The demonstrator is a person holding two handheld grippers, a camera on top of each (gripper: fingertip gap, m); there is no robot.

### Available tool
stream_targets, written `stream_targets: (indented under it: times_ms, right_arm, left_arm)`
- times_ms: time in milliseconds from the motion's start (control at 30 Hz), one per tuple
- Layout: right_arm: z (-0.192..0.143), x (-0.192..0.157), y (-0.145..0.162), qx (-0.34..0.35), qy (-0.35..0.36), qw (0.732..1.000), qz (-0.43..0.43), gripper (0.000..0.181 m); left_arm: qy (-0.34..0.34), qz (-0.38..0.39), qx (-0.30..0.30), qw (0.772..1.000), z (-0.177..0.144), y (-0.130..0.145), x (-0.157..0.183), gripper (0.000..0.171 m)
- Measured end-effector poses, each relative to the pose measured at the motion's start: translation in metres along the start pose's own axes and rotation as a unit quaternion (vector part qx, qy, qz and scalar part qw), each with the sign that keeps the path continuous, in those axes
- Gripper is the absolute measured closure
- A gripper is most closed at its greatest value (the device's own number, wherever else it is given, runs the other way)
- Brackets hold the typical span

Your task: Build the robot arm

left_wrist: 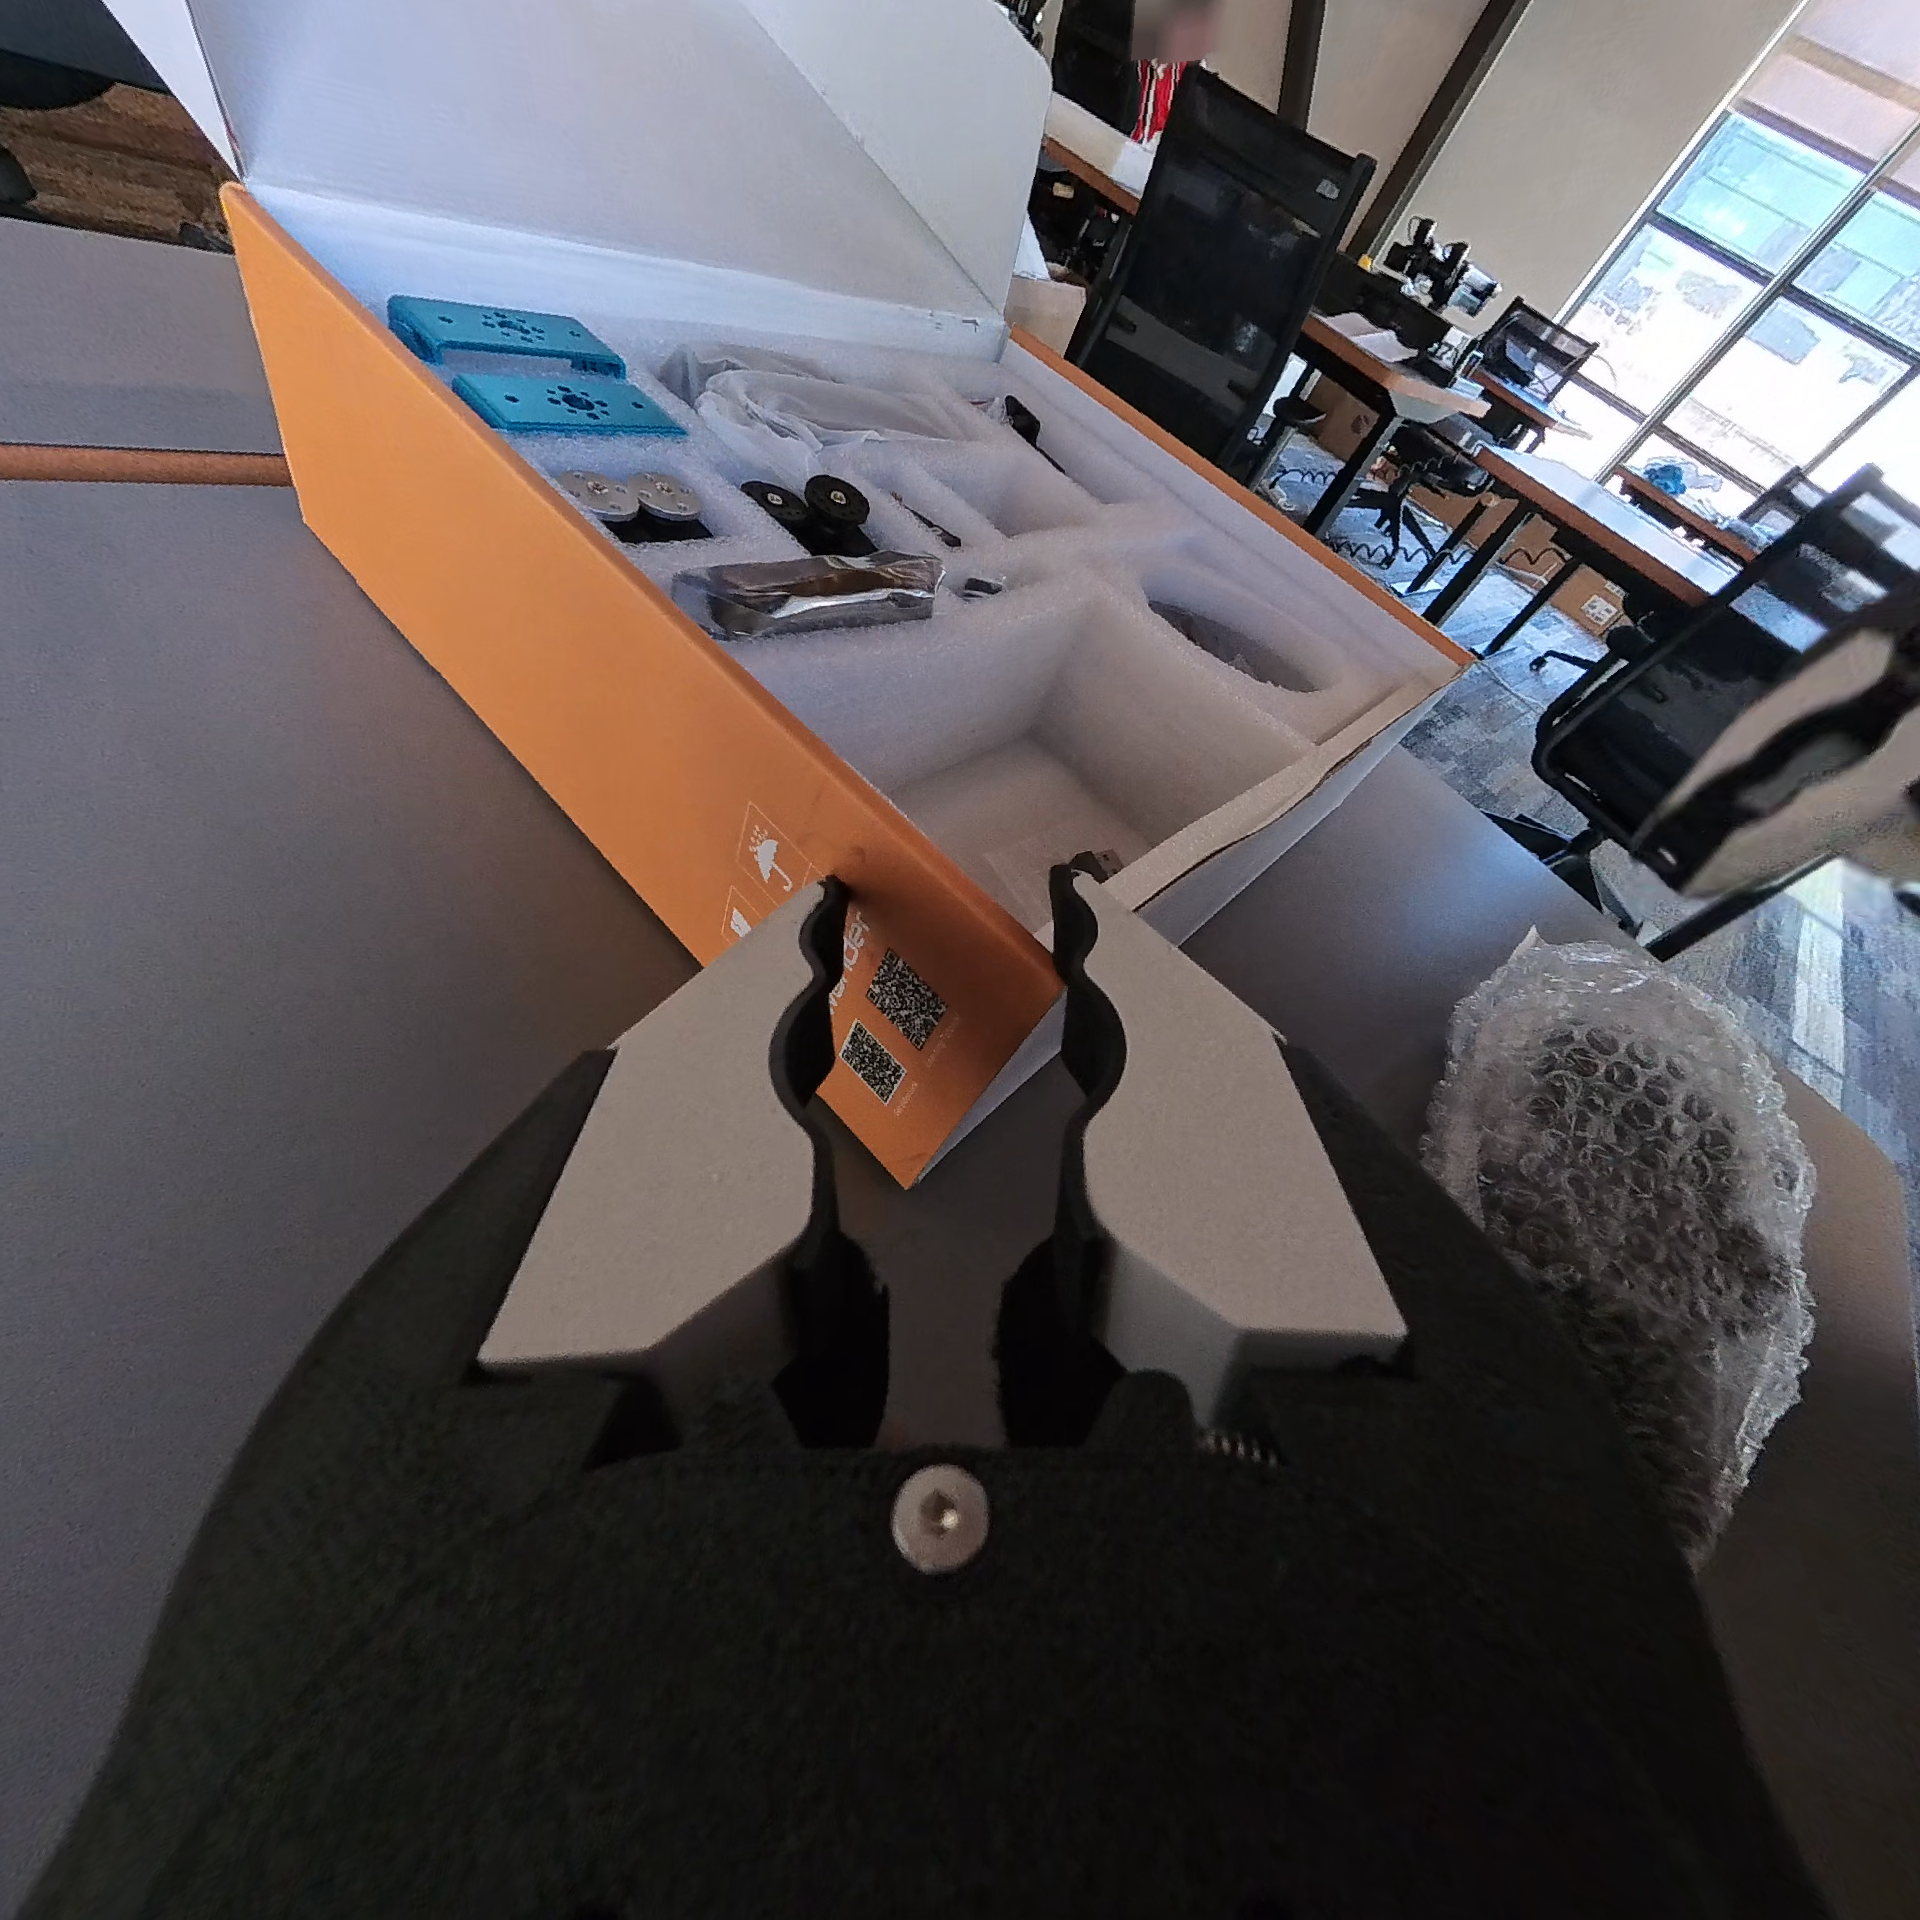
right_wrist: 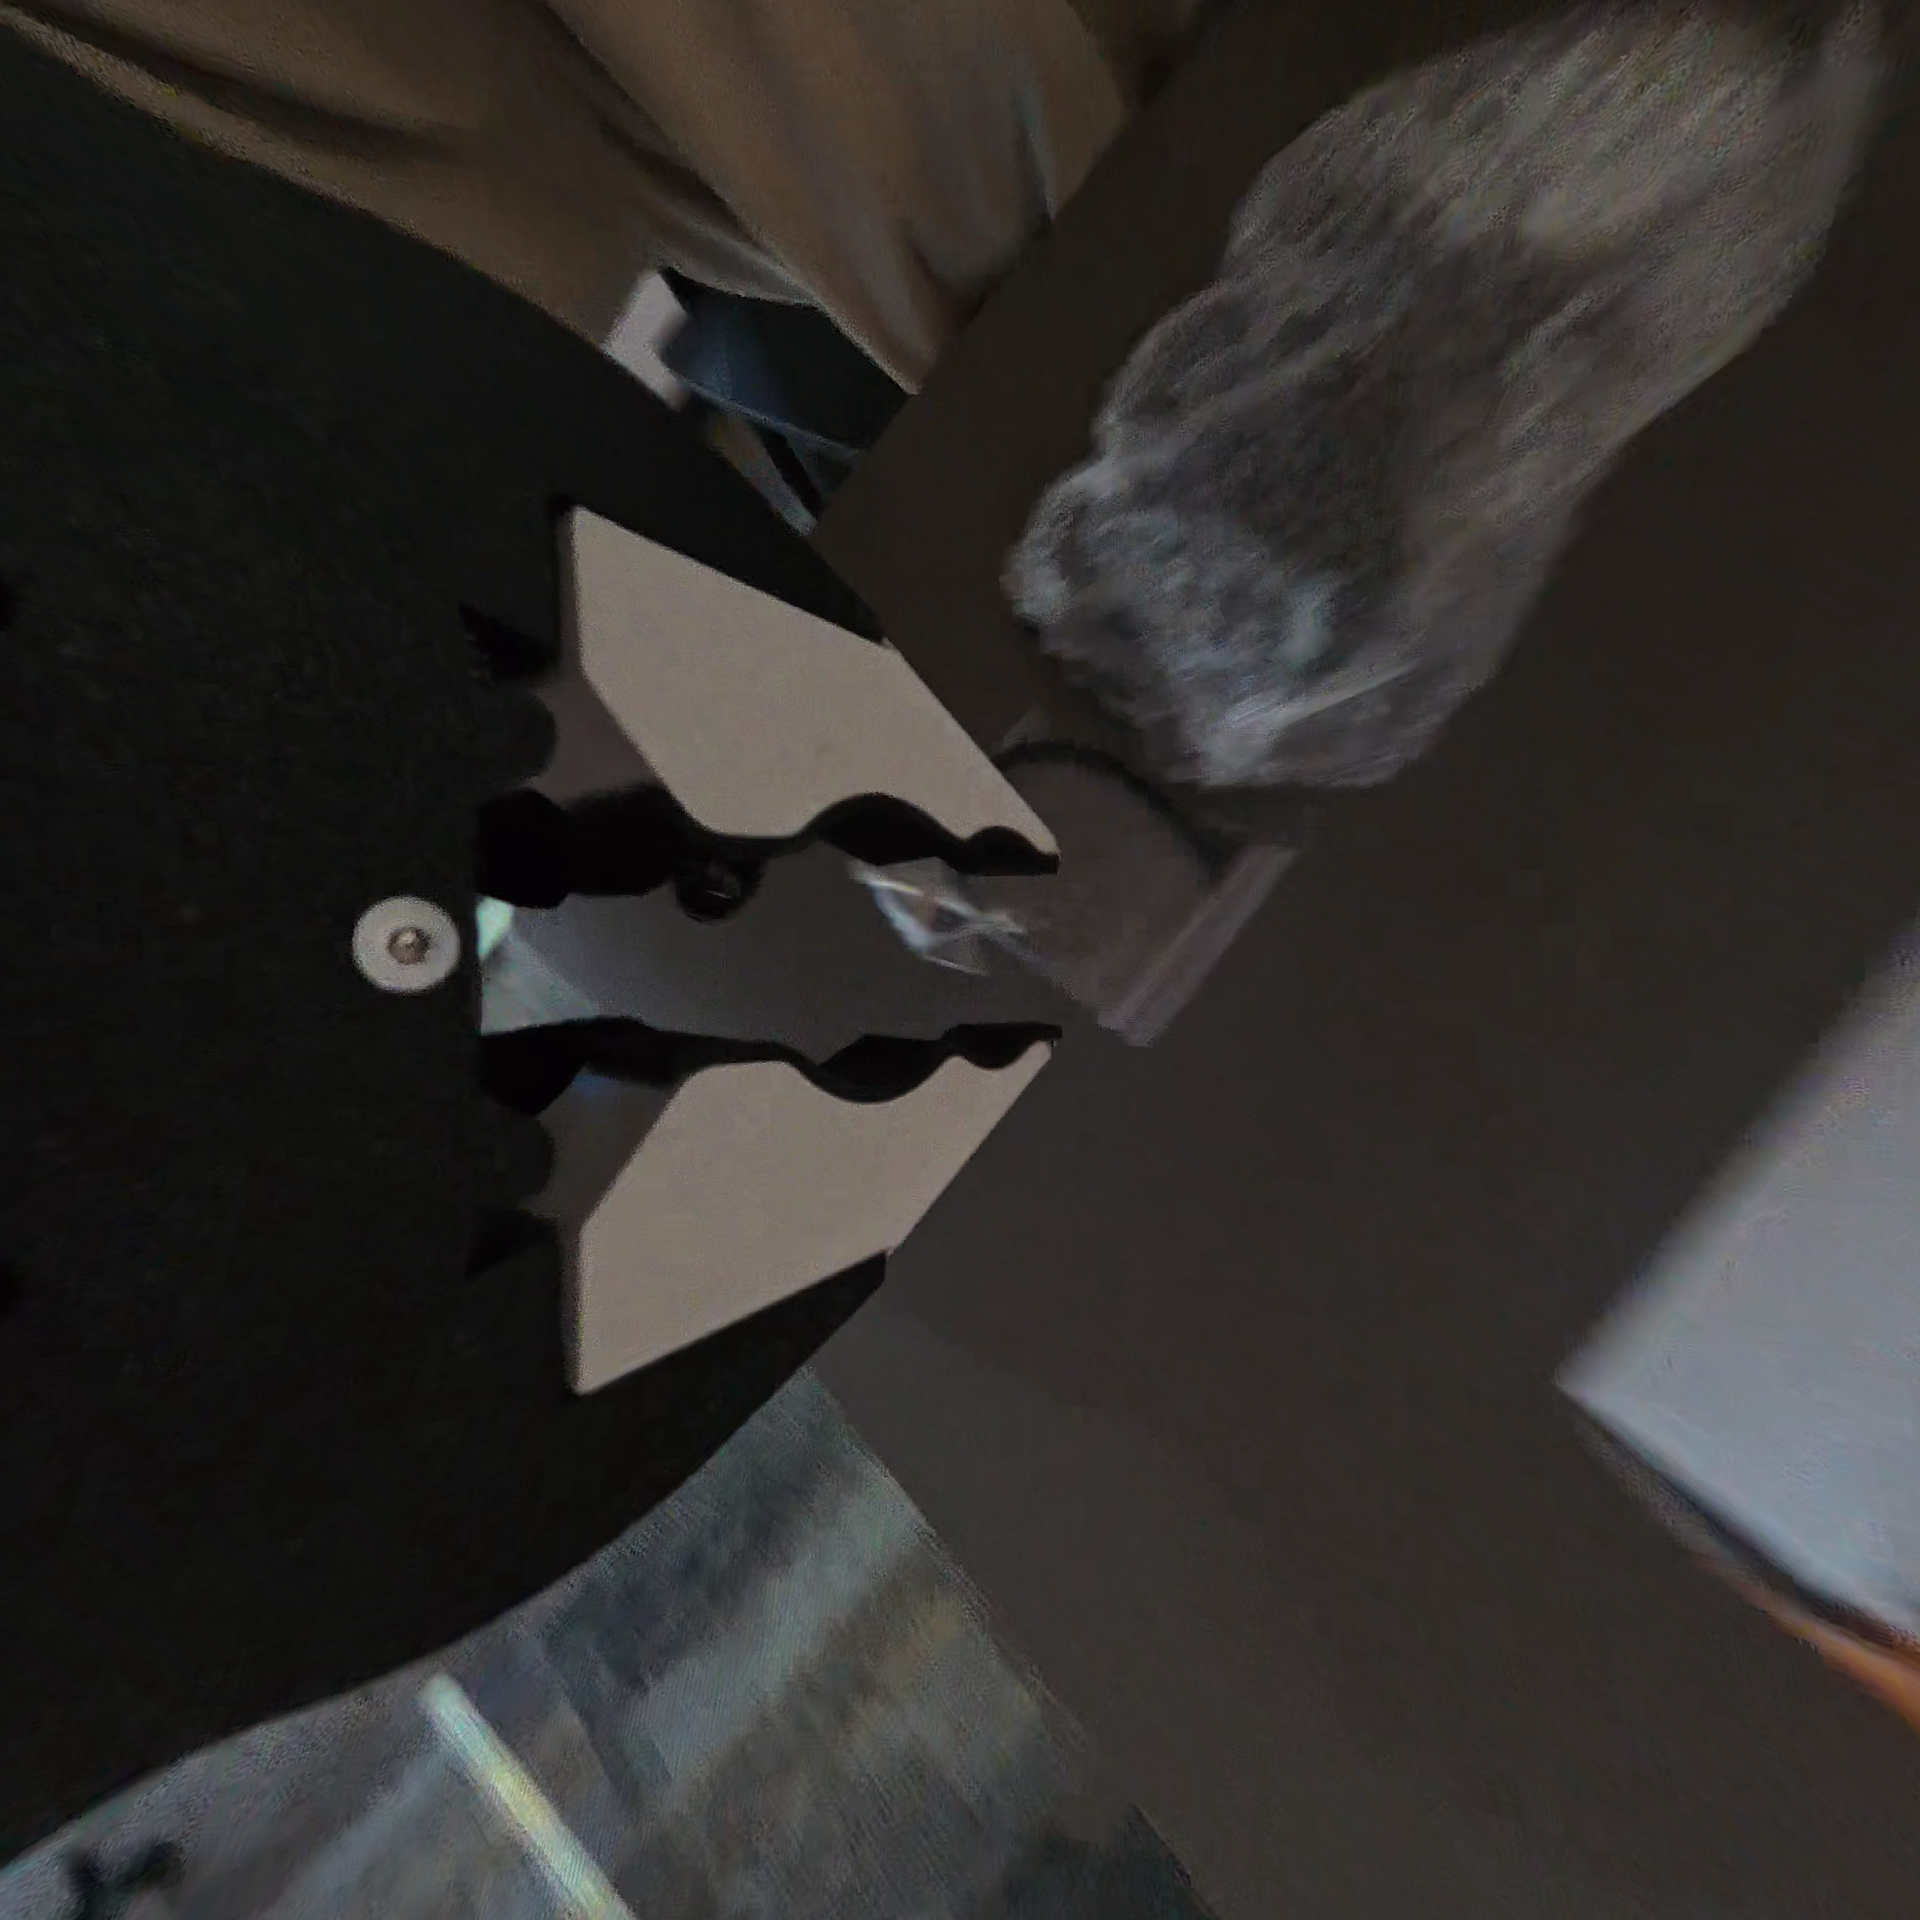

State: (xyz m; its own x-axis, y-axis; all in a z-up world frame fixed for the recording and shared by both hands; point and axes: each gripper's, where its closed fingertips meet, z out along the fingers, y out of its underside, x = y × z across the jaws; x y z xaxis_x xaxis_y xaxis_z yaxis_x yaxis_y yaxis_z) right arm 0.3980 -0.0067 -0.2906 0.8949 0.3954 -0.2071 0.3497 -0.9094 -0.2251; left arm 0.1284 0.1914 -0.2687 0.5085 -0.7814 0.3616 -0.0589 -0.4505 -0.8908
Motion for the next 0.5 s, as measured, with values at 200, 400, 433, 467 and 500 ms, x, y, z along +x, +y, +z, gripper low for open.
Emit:
stream_targets:
  times_ms: [200, 400, 433, 467, 500]
  right_arm:
    - [-0.01, -0.054, -0.182, 0.184, -0.007, 0.961, -0.207, 0.15]
    - [0.086, -0.065, -0.24, 0.003, -0.042, 0.918, -0.394, 0.145]
    - [0.099, -0.063, -0.238, -0.035, -0.042, 0.91, -0.41, 0.145]
    - [0.108, -0.063, -0.236, -0.057, -0.048, 0.903, -0.422, 0.147]
    - [0.114, -0.063, -0.236, -0.07, -0.053, 0.897, -0.432, 0.149]
  left_arm:
    - [0.005, -0.009, 0.002, 1.0, 0.0, 0.0, 0.0, 0.134]
    - [0.016, -0.026, 0.004, 1.0, 0.0, 0.001, 0.0, 0.13]
    - [0.017, -0.029, 0.004, 0.999, 0.0, 0.001, 0.0, 0.13]
    - [0.018, -0.032, 0.005, 0.999, 0.0, 0.001, 0.0, 0.13]
    - [0.019, -0.035, 0.005, 0.999, 0.0, 0.001, 0.0, 0.13]
